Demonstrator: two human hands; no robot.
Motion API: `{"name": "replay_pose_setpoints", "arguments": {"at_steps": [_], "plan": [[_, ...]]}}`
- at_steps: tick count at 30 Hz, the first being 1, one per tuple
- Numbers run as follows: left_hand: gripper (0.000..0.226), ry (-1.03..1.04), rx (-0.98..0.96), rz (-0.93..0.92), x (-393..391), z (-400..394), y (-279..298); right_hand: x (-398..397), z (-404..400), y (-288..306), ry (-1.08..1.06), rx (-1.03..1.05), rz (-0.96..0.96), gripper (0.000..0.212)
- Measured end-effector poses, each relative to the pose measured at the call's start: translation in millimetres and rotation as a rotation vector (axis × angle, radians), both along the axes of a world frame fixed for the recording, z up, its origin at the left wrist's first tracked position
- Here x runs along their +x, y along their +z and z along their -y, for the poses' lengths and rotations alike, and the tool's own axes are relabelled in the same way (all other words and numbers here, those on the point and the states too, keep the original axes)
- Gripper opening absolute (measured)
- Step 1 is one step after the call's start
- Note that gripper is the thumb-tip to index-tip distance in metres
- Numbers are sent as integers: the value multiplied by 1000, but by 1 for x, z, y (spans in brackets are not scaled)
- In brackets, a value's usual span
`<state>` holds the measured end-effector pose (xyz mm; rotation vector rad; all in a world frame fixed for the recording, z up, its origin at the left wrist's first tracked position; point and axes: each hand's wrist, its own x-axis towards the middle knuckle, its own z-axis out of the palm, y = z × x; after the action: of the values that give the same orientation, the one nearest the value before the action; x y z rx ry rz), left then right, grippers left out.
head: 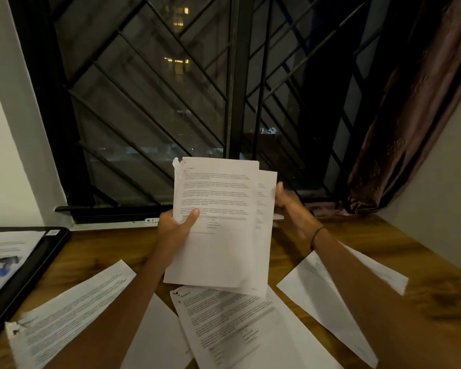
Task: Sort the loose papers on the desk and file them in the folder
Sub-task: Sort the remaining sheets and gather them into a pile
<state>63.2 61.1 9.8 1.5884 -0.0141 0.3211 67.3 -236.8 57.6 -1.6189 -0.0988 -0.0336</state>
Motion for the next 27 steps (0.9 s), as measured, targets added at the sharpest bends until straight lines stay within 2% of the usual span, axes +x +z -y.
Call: {"name": "replay_pose_setpoints", "arguments": {"at_steps": [2, 6, 9, 14, 19, 23, 27], "plan": [[42, 16, -17, 16, 4, 2, 1, -8, -8, -21, 115, 62, 8, 63], [43, -17, -18, 6, 7, 12, 3, -4, -30, -33, 232, 3, 138, 51], [40, -53, -2, -12, 9, 16, 3, -1, -38, -25, 152, -8, 154, 52], [34, -83, -13, 26, 10, 16, 10, 3, -43, -9, 141, -46, 175, 57], [48, -47, -96, 83, 12, 17, 27, 1, -45, 7, 111, -34, 240, 51], [35, -93, -147, 146, 12, 14, 38, 0, -49, 14, 63, -5, 263, 54], [49, -109, -100, 68, 12, 10, 25, -1, -51, -3, 98, -41, 225, 51]]}}
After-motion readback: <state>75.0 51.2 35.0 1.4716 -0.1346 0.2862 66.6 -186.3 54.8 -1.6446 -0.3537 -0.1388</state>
